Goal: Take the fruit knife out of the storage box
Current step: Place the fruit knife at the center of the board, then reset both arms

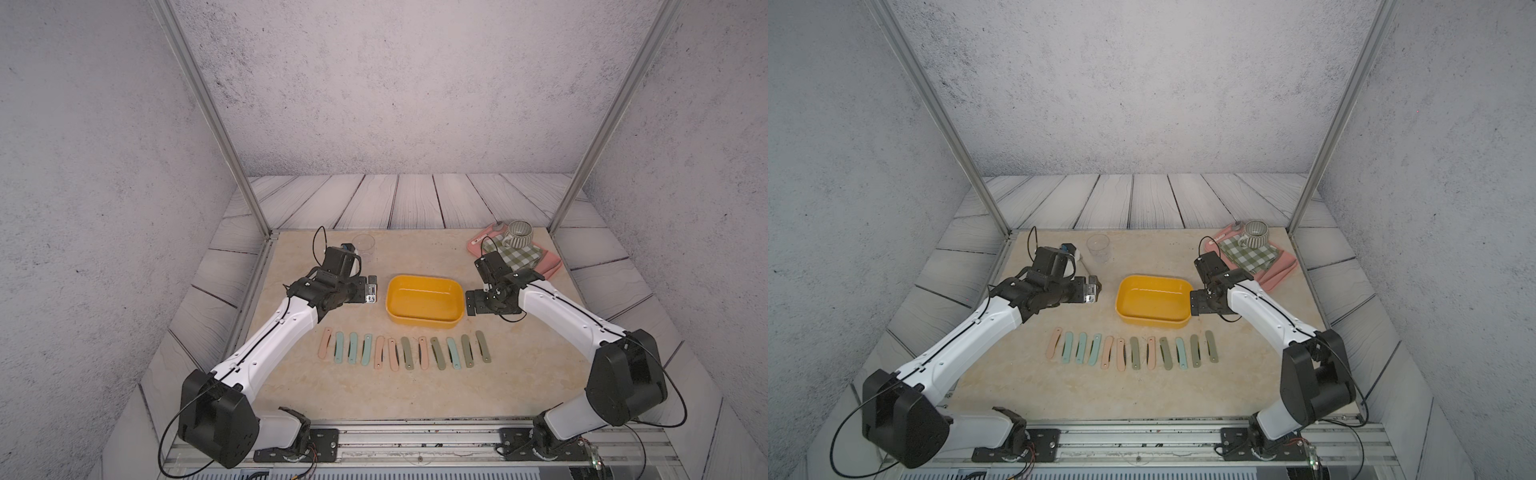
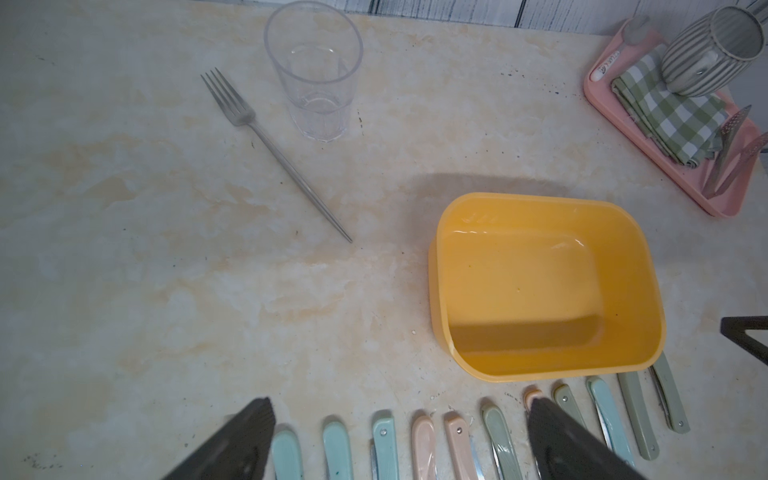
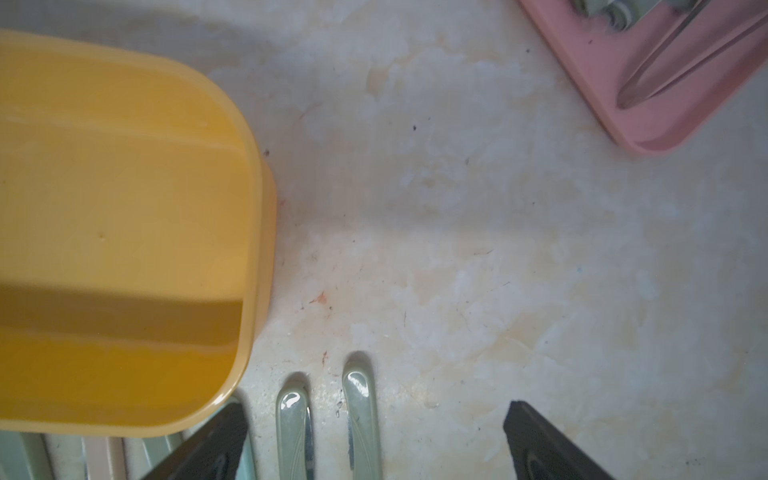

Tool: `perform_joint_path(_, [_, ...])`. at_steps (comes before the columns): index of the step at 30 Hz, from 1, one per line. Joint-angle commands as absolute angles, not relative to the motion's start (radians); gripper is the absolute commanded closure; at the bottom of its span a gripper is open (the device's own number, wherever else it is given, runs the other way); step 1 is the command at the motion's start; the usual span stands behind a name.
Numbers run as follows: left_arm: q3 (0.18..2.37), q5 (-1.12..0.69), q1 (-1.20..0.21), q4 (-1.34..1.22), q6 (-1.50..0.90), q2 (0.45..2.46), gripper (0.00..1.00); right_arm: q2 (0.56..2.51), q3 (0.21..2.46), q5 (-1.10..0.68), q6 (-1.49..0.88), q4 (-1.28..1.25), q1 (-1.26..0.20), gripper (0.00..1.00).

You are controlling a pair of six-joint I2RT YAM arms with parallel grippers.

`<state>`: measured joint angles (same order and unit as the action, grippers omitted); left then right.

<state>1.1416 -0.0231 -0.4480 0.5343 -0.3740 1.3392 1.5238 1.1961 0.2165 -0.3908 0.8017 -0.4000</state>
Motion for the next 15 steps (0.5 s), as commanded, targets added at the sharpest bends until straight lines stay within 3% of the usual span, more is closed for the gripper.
perform_joint_path(1, [1.163,0.010,-0.434,0.500,-0.358,1.361,0.01,1.529,1.232,0.277,-0.378,0.827,-0.374,0.01])
perform_joint_path(15, [1.053,0.169,-0.372,0.301,-0.251,1.394,0.01,1.469,1.137,0.469,-0.384,0.437,-0.248,0.01])
